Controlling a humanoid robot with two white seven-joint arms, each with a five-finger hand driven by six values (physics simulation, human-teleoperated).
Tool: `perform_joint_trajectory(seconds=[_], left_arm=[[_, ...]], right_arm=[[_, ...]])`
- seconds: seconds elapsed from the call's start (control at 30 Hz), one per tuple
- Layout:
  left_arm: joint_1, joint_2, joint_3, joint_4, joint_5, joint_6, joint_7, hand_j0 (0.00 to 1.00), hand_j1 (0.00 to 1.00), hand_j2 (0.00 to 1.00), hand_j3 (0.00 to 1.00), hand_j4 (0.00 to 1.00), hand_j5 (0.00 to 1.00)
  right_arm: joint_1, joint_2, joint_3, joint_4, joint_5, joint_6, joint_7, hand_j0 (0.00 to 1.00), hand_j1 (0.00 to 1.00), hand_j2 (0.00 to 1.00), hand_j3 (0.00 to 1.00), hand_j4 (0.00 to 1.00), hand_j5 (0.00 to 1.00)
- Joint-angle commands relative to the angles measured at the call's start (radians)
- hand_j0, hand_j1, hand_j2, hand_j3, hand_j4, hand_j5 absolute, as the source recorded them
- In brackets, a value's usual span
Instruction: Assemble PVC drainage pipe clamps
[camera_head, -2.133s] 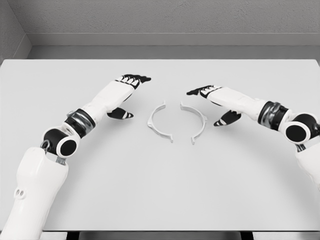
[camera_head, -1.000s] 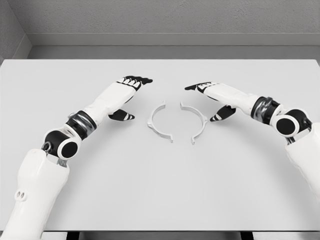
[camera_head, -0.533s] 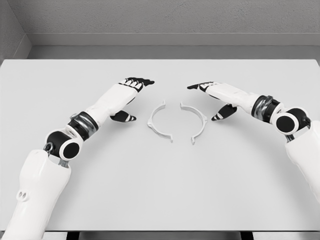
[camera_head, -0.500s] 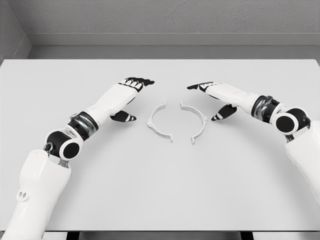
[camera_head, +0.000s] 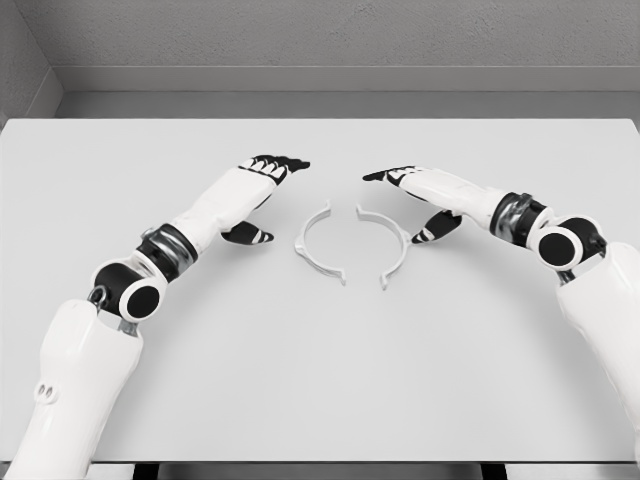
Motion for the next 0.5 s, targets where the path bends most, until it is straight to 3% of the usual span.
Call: perform_joint_trajectory(seconds=[0.0, 0.47], left_arm=[[0.000, 0.000, 0.001, -0.003, 0.005, 0.001, 0.001, 1.00, 1.00, 1.00, 1.00, 1.00, 1.00], [0.000, -0.011, -0.032, 0.005, 0.003, 0.005, 0.001, 1.00, 1.00, 1.00, 1.00, 1.00, 1.00]], right_arm=[[0.000, 0.001, -0.002, -0.003, -0.006, 0.002, 0.001, 1.00, 1.00, 1.00, 1.00, 1.00, 1.00], [0.003, -0.003, -0.005, -0.011, -0.006, -0.002, 0.001, 1.00, 1.00, 1.00, 1.00, 1.00, 1.00]])
